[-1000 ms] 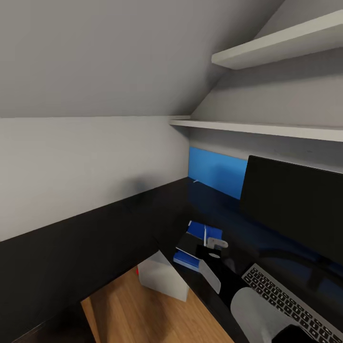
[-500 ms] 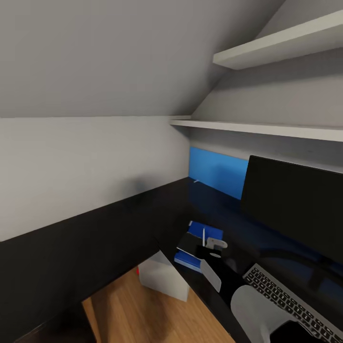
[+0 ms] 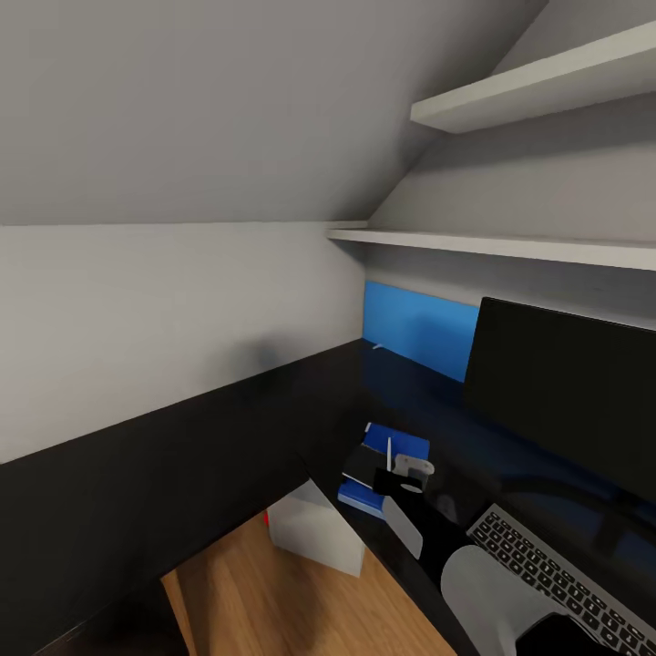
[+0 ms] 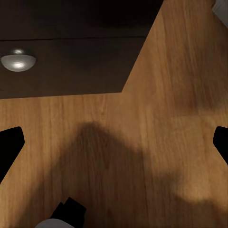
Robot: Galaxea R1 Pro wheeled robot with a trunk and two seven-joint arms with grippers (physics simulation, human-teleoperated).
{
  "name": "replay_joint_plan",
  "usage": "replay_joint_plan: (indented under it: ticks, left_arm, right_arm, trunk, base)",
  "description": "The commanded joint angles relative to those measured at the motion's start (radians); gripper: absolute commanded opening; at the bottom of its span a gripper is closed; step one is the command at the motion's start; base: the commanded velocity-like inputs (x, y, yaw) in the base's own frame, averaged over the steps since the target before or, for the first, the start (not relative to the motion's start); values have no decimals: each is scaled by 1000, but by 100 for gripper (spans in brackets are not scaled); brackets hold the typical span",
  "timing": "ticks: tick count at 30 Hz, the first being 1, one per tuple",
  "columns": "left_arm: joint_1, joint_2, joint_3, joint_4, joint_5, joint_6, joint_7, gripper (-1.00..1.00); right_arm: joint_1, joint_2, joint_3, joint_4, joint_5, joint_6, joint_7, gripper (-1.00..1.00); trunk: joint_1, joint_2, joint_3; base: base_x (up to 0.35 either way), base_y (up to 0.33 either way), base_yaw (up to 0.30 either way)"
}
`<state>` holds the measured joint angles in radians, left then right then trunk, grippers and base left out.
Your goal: In the bedroom, organize the workspace by keeping the computer under the desk, ensuring the monitor is on the desk, placing the keyboard on the desk next to the monitor, placing the mouse on the desk next to the keyboard, moving the folder from the swivel chair onto the desk next to the mouse, stacking the notebook on top of the folder with the pen on top of the notebook, and positioning the swivel chair next to the desk.
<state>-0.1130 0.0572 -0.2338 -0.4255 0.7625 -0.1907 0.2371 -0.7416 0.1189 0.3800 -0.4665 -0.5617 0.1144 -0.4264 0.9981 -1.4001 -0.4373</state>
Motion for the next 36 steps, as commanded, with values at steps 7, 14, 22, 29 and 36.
replay_joint_plan:
  ticks: [7,14,22,29,36]
  left_arm:
    - [-1,1,-10,-1,7,-4,7,100]
    - [-1,1,-10,-1,8,-4,7,100]
    - [-1,1,-10,-1,8,-4,7,100]
    - [-1,1,-10,-1,6,-5,7,100]
    - [-1,1,-10,-1,6,-5,7,100]
  right_arm:
    - [-1,-1,8,-3,-4,5,-8,100]
    - [-1,-1,8,-3,-4,5,-8,100]
    - [-1,1,13,-8,0,3,-8,100]
    - [-1,8,22,-48,5,-54,-39,100]
    - [3,41,130,-162,19,-84,-266,100]
  trunk:
    - [-4,6,2]
    - [-31,55,24]
    - [-61,111,49]
    - [-61,111,49]
    - [-61,111,49]
  base:
    - [0,0,0]
    - [0,0,0]
    - [0,0,0]
    - [0,0,0]
    - [-2,0,9]
